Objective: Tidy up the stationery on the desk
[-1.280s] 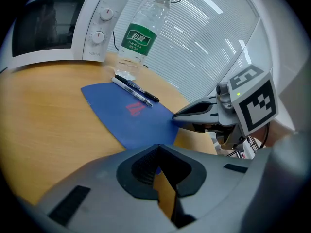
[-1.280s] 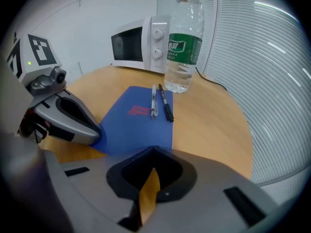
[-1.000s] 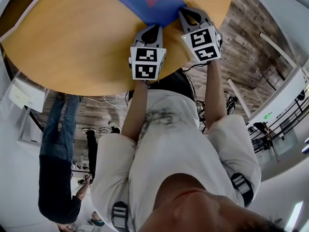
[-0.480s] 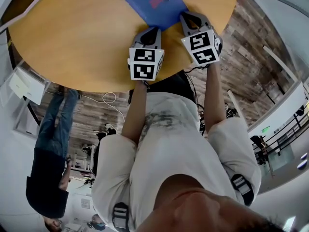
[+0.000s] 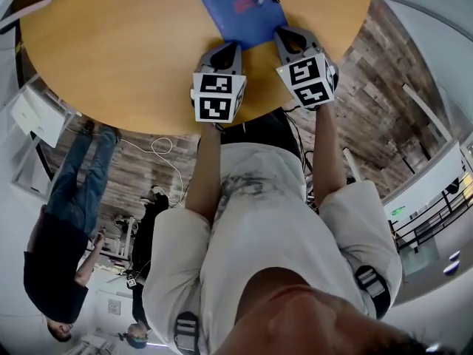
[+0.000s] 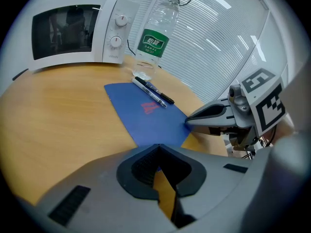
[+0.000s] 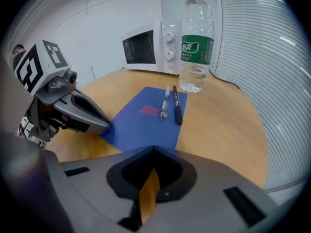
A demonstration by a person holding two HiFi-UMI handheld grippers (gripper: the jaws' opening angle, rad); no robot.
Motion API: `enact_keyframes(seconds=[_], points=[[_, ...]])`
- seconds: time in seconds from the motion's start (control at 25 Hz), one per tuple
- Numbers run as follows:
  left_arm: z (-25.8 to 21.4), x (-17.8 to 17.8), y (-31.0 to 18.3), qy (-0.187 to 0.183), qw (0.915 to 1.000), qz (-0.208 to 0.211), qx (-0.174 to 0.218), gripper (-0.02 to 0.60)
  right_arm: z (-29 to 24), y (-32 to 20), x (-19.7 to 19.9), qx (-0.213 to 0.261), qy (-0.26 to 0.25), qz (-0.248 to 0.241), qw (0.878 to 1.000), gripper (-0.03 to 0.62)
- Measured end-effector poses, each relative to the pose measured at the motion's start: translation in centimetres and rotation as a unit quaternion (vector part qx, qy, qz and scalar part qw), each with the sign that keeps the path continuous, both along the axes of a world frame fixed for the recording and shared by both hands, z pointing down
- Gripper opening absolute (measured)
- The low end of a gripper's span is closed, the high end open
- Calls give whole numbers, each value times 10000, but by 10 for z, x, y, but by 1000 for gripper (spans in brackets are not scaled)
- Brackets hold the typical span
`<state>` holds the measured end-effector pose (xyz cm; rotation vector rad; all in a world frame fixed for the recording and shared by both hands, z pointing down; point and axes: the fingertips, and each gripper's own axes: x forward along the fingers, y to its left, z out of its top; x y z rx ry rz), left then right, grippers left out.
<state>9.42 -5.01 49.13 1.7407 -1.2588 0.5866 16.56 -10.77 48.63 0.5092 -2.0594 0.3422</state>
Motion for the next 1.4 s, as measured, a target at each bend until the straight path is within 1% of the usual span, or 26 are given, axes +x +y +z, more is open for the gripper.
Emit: enact_keyframes(seconds=[0.4,0.8,1.0,1.4], points=[[1,-25,13,-52,10000,-39,-10,9,3,24,-18,-136,37,-177,9997,63],[0,-57,37,-5,9999,150,36,9,3,54,-48,-134,96,-54,9998,63],[-1,-74,48,-43,9999,147,33,9,0,66,-64,-158,77,-36,9998,63],[1,-105,67,-66,9999,102,10,9,4,91,-91,-246,84,-167,9995,63]])
